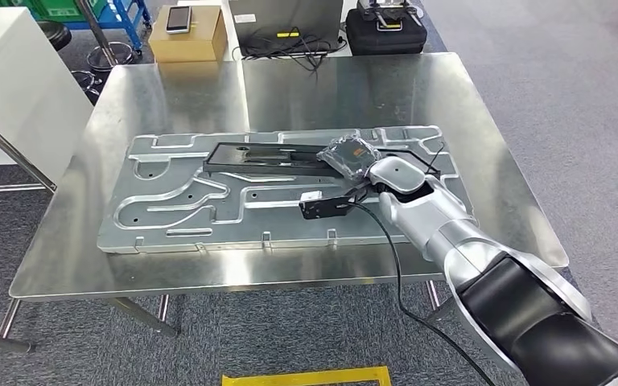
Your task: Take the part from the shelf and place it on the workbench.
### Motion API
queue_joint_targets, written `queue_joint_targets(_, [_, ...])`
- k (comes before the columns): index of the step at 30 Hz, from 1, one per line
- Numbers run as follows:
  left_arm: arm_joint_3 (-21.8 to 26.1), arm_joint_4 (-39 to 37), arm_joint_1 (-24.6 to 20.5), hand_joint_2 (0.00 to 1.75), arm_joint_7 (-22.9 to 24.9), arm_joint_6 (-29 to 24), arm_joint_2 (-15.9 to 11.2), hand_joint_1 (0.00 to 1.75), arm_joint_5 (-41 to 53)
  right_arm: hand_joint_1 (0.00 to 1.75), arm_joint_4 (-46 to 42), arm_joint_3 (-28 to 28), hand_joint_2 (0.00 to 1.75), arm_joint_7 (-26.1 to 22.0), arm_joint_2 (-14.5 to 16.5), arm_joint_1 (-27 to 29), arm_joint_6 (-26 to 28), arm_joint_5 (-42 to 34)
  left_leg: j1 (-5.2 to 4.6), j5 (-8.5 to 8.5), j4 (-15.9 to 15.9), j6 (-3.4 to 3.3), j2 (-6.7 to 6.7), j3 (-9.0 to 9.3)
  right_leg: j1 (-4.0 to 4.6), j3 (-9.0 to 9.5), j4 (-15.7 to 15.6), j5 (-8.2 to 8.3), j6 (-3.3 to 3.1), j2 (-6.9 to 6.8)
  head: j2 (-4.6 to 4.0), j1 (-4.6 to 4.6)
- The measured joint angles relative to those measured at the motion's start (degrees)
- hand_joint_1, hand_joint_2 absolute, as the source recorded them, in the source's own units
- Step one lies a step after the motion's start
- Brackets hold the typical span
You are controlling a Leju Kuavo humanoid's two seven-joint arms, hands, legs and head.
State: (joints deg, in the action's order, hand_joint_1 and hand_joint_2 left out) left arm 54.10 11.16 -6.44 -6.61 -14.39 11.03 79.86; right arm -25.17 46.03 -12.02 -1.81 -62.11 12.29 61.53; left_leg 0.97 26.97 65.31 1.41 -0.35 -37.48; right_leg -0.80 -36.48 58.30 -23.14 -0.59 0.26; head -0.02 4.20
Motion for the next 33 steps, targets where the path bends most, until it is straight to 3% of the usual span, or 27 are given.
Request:
queue_joint_targets(1, [0.0, 0.0, 0.0, 1.75, 0.0, 0.0, 0.0, 0.0, 0.0, 0.0, 0.3, 0.0, 0.0, 0.2, 0.1, 0.0, 0.0, 0.0, -0.02, -1.31, -3.5, -0.12, -0.04, 1.61, 0.0, 0.0, 0.2, -0.16, 0.3, 0.1, 0.0, 0.0])
queue_joint_targets(2, [0.0, 0.0, 0.1, 1.75, 0.0, 0.0, 0.0, 0.0, 0.1, 0.0, 0.6, 0.0, 0.0, 0.4, 0.1, -0.1, 0.0, 0.1, -0.11, -1.9, -5.7, -0.33, -0.08, 2.58, 0.02, -0.04, 0.3, -0.22, 0.65, 0.18, 0.0, 0.0])
queue_joint_targets(6, [0.0, 0.0, 0.3, 0.0, -0.2, -0.9, -0.1, 0.0, 0.2, 0.0, 1.6, -0.1, 0.0, 0.8, 0.2, 0.1, -0.1, 0.3, -0.48, -2.33, -7.0, -2.01, -0.2, 3.0, -0.16, -0.3, 0.6, -0.47, 2.07, 0.15, 0.0, -0.01])
queue_joint_targets(8, [0.0, 0.0, 0.3, 0.0, 0.1, -1.5, -0.1, 0.0, 0.0, 0.0, 1.9, -0.3, 0.0, 0.9, 0.2, 0.2, -0.1, 0.3, -0.51, -2.71, -7.4, -2.77, -0.16, 3.08, -0.3, -2.05, 4.6, -3.07, 2.31, 0.08, 0.0, -0.01])
queue_joint_targets(10, [0.0, 0.0, 0.3, 0.0, 0.8, -1.2, -0.1, 0.0, -0.3, 0.0, 2.3, -0.5, 0.0, 0.9, 0.2, 0.3, -0.3, 0.4, -0.82, -2.84, -7.4, -3.15, -0.12, 2.98, -0.28, -5.57, 12.6, -6.96, 2.31, 0.05, 0.0, 0.0])
queue_joint_targets(11, [0.0, 0.0, 0.3, 0.0, 1.3, -1.0, -0.1, 0.0, -0.4, 0.0, 2.5, -0.6, 0.0, 0.9, 0.2, 0.4, -0.4, 0.5, -0.99, -2.89, -7.3, -3.27, -0.12, 2.95, -0.25, -6.98, 15.8, -8.09, 2.29, 0.04, 0.0, 0.0])
queue_joint_targets(12, [0.0, 0.0, 0.3, 0.0, 1.9, -0.9, -0.1, 0.0, -0.5, 0.0, 2.8, -0.7, 0.0, 1.0, 0.2, 0.5, -0.5, 0.6, -1.15, -2.92, -7.2, -3.36, -0.13, 2.92, -0.19, -7.5, 17.2, -8.19, 2.19, 0.04, 0.0, 0.0])
queue_joint_targets(13, [0.0, 0.0, 0.3, 0.0, 2.6, -0.9, -0.1, 0.0, -0.5, 0.0, 3.0, -0.8, 0.0, 1.2, 0.2, 0.5, -0.6, 0.9, -1.27, -2.96, -7.1, -3.4, -0.16, 2.9, -0.09, -6.86, 16.1, -7.21, 1.97, 0.04, 0.0, 0.0])
queue_joint_targets(15, [0.0, 0.0, 0.4, 0.0, 3.5, -0.9, -0.1, 0.0, -0.6, 0.0, 3.2, -1.1, 0.0, 1.6, 0.2, 0.3, -0.8, 1.3, -1.44, -2.91, -6.9, -3.36, -0.23, 2.84, 0.29, -3.03, 8.6, -3.67, 1.22, 0.06, 0.0, 0.0])
queue_joint_targets(17, [0.1, 0.0, 0.3, 0.0, 3.8, -0.7, 0.0, 0.0, -0.8, 0.0, 3.4, -1.4, 0.0, 1.9, 0.2, -0.2, -1.0, 1.5, -1.63, -2.93, -6.7, -3.11, -0.28, 2.52, 0.81, 0.05, 2.2, -1.39, 0.56, 0.05, 0.0, 0.0])
queue_joint_targets(19, [0.1, 0.0, 0.3, 0.0, 3.9, -0.7, 0.0, 0.0, -0.9, 0.0, 3.5, -1.6, 0.0, 2.2, 0.1, -0.5, -1.2, 1.8, -1.68, -3.14, -6.7, -2.69, -0.28, 2.24, 1.14, 0.52, 0.9, -0.99, 0.27, 0.04, 0.0, 0.0])
queue_joint_targets(21, [0.1, 0.0, 0.4, 0.0, 4.1, -0.7, 0.0, 0.0, -1.0, 0.0, 3.6, -1.8, 0.0, 2.7, 0.0, -0.7, -1.3, 2.1, -1.73, -2.83, -6.4, -2.12, -0.28, 2.02, 0.84, 0.44, 0.3, -0.42, -0.16, -0.11, 0.0, 0.0])
queue_joint_targets(23, [0.1, 0.0, 0.6, 0.0, 4.1, -0.6, 0.0, 0.0, -1.1, 0.0, 3.7, -2.1, 0.0, 3.1, -0.3, -1.4, -1.3, 2.4, -1.66, 0.11, -3.3, -1.4, -0.2, 0.87, 0.45, 0.16, -0.4, 0.43, -0.72, -0.31, 0.0, 0.01])
queue_joint_targets(25, [0.1, 0.0, 0.7, 0.0, 4.1, -0.5, 0.0, 0.0, -1.2, 0.0, 3.8, -2.4, 0.0, 3.1, -0.8, -2.5, -1.4, 3.0, -1.21, 4.9, 3.9, -0.76, -0.11, -1.52, 0.44, -0.54, -0.5, 1.12, -0.92, -0.38, 0.0, 0.01])
queue_joint_targets(27, [0.1, 0.0, 0.8, 0.0, 3.8, -0.5, 0.0, 0.0, -1.4, 0.0, 3.9, -2.7, 0.0, 3.3, -1.8, -3.5, -1.7, 3.9, -0.79, 7.49, 9.5, -0.34, -0.09, -2.85, 0.44, -1.29, -0.5, 1.69, -0.74, -0.52, 0.0, 0.01])
queue_joint_targets(28, [0.2, 0.0, 0.9, 0.0, 3.7, -0.5, 0.0, 0.0, -1.5, 0.0, 3.9, -2.8, 0.0, 3.4, -2.5, -4.0, -1.8, 4.3, -0.61, 7.19, 9.2, -0.21, -0.07, -2.0, 0.43, -1.6, -0.4, 1.96, -0.6, -0.6, 0.0, 0.01])
queue_joint_targets(29, [0.2, 0.0, 1.0, 0.0, 3.5, -0.5, 0.0, 0.0, -1.6, 0.0, 4.0, -3.1, 0.0, 3.6, -3.3, -4.6, -1.9, 4.6, -0.46, 5.92, 6.6, -0.15, -0.06, 0.0, 0.39, -1.85, -0.4, 2.21, -0.42, -0.69, 0.0, 0.01])
queue_joint_targets(31, [0.2, 0.0, 1.1, 0.0, 3.3, -0.5, 0.0, 0.0, -1.8, 0.0, 4.0, -3.8, 0.0, 3.7, -4.9, -6.3, -1.9, 4.7, -0.38, 2.76, -2.1, -0.22, -0.08, 5.25, 0.3, -2.39, -0.3, 2.77, 0.1, -0.77, 0.0, 0.0])
queue_joint_targets(33, [0.2, 0.0, 1.2, 0.0, 3.3, -0.4, 0.0, 0.0, -1.6, 0.0, 4.0, -4.6, 0.0, 3.7, -6.9, -8.5, -2.1, 5.0, -0.8, 1.19, -7.2, -0.58, -0.21, 7.35, 0.12, -3.28, -0.4, 3.74, 0.75, -0.87, 0.0, 0.0])
